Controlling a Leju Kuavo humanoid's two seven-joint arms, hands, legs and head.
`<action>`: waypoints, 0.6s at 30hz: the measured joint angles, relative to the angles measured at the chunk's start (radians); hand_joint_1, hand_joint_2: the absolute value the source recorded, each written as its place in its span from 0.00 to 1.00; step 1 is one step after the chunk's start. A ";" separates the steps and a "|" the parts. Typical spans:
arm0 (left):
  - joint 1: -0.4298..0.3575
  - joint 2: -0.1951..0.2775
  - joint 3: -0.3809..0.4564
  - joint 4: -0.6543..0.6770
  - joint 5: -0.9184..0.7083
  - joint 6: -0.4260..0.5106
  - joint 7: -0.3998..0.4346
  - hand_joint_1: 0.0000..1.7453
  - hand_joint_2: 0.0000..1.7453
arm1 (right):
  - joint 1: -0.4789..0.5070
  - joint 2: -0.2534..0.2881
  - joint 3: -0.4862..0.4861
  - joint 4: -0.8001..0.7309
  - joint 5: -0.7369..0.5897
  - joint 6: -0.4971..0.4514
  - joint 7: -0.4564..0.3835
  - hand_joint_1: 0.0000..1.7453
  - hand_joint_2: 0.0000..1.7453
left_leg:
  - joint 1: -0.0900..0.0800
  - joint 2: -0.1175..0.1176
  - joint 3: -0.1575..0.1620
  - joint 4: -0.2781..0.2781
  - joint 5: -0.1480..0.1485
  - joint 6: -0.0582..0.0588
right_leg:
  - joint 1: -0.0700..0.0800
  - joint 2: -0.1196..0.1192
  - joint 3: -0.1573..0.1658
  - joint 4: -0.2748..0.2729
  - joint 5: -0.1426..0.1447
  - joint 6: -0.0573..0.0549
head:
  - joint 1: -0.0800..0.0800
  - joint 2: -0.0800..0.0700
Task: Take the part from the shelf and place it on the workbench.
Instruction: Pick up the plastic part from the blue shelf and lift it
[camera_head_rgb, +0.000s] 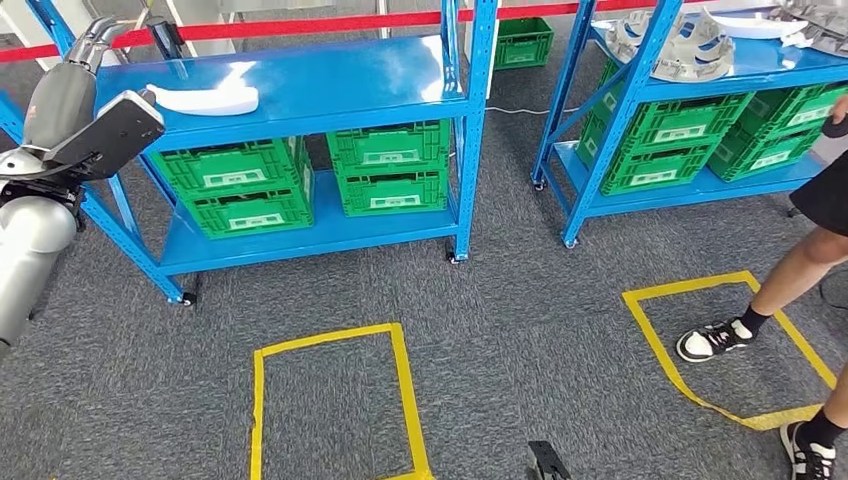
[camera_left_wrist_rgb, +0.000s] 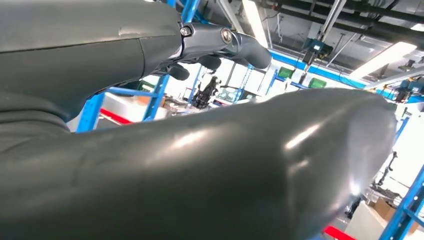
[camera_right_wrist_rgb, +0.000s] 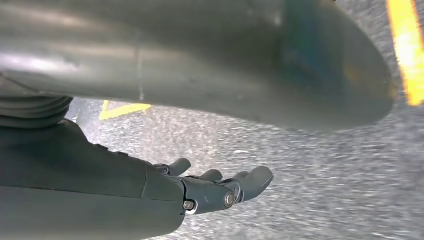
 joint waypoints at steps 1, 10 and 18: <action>0.003 -0.003 0.000 0.001 0.000 -0.001 0.000 0.00 0.00 | 0.002 0.000 0.000 0.001 0.000 0.000 0.001 0.00 0.00 | -0.001 -0.002 0.015 -0.001 -0.019 -0.005 | 0.002 -0.001 0.004 -0.037 0.066 -0.005 | -0.002 0.000; -0.006 -0.005 -0.001 -0.017 0.000 0.005 0.009 0.00 0.00 | -0.012 -0.004 -0.002 -0.002 0.004 0.000 0.003 0.00 0.00 | 0.020 0.007 -0.214 0.351 -0.052 -0.062 | -0.009 0.003 0.176 -0.088 -0.004 -0.045 | -0.014 0.000; -0.006 0.019 -0.001 -0.026 -0.006 -0.004 0.021 0.00 0.00 | -0.009 -0.012 -0.002 -0.004 0.023 0.004 0.005 0.00 0.00 | 0.052 0.068 -0.277 0.057 0.184 -0.079 | -0.030 0.003 0.345 -0.098 -0.141 0.015 | -0.023 0.000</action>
